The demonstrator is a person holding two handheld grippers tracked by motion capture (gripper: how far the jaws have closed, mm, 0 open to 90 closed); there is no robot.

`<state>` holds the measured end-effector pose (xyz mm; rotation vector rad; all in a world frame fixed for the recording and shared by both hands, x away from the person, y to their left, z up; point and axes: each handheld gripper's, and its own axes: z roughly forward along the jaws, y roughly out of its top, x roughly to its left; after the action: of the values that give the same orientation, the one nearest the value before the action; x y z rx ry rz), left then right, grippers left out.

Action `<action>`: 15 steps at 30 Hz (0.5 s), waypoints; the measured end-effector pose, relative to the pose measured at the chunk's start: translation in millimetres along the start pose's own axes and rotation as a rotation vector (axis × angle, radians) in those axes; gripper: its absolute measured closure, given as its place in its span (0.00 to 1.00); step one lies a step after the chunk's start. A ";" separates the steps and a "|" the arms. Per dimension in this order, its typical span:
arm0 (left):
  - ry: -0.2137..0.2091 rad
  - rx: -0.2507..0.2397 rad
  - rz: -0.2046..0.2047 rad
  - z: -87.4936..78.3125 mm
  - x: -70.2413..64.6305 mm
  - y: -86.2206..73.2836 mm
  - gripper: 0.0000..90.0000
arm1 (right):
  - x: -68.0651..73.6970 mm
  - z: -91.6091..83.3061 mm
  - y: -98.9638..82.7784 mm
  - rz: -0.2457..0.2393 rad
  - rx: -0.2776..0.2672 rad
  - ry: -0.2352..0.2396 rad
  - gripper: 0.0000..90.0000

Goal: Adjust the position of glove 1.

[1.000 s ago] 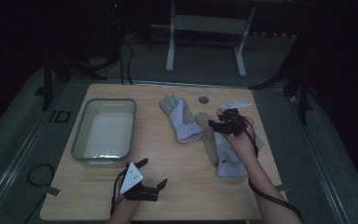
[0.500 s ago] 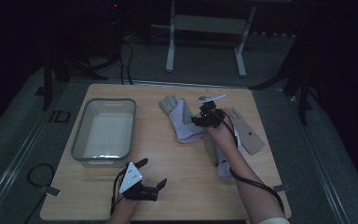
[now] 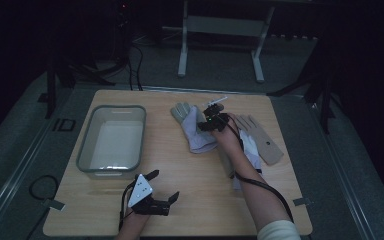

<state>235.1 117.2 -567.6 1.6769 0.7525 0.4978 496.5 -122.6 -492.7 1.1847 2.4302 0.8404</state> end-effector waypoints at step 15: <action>-0.016 -0.007 -0.016 -0.1 0.6 -0.3 0.00 | -2.5 42.9 -2.3 -0.015 0.099 -0.025 0.60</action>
<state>235.4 117.8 -567.9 1.6653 0.7508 0.4750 518.2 -109.9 -527.5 1.2020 2.4825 0.7041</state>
